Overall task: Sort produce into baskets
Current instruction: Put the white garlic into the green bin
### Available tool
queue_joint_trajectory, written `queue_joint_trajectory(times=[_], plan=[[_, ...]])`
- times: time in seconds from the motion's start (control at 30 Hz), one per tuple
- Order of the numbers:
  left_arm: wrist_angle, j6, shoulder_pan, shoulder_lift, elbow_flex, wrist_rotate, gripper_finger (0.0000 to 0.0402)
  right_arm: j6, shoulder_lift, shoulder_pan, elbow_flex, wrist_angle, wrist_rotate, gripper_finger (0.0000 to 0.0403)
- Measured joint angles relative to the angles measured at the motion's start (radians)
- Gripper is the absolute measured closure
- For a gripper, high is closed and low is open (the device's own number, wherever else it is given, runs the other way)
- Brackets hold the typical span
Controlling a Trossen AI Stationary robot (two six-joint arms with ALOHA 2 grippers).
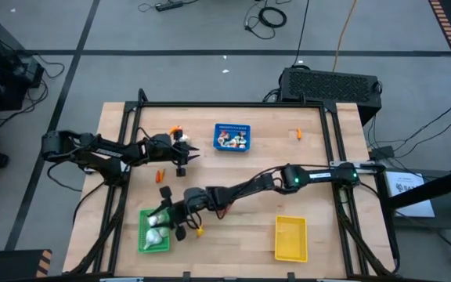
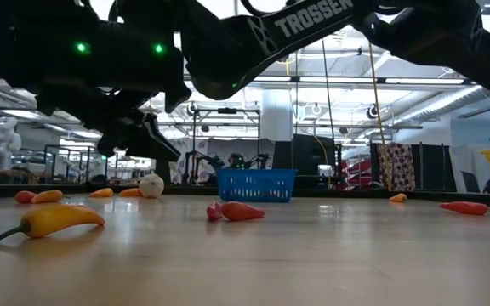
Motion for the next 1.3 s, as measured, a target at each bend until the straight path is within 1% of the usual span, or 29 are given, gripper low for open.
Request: queue_joint_trajectory(times=[0.2,0.3,0.43,0.57,0.67,0.77,0.87,1.0,1.07,1.3], plan=[[0.001,0.0,0.0,0.0,0.0,0.0,0.0291,0.036,0.0,0.001,0.0,-0.014,0.0,0.019],[0.001,0.0,0.0,0.0,0.0,0.0,0.0291,0.032,0.0,0.0,0.0,-0.012,0.0,0.0168],[0.001,0.0,0.0,0.0,0.0,0.0,0.0291,0.028,0.0,0.0,0.0,-0.013,0.004,0.0154],[0.001,0.0,0.0,0.0,0.0,0.0,0.0291,-0.018,-0.019,0.0,0.0,-0.048,0.013,0.0155],[0.001,0.0,0.0,0.0,0.0,0.0,0.0291,-0.052,-0.075,0.0,0.0,-0.202,0.075,0.0158],[0.001,0.0,0.0,0.0,0.0,0.0,0.0291,-0.055,-0.151,0.003,0.001,-0.44,0.171,0.016],[0.001,0.0,0.0,0.0,0.0,0.0,0.0291,-0.016,-0.232,0.008,0.001,-0.693,0.264,0.016],[0.006,0.0,0.0,0.0,0.0,0.0,0.0291,0.074,-0.348,0.008,0.001,-1.01,0.334,0.0161],[0.006,0.0,0.0,0.0,0.0,0.0,0.0291,0.131,-0.402,0.003,0.001,-1.153,0.353,0.0161],[0.003,-0.001,0.0,0.0,0.0,0.0,0.0291,0.3,-0.531,-0.037,0.001,-1.6,0.352,0.0161]])
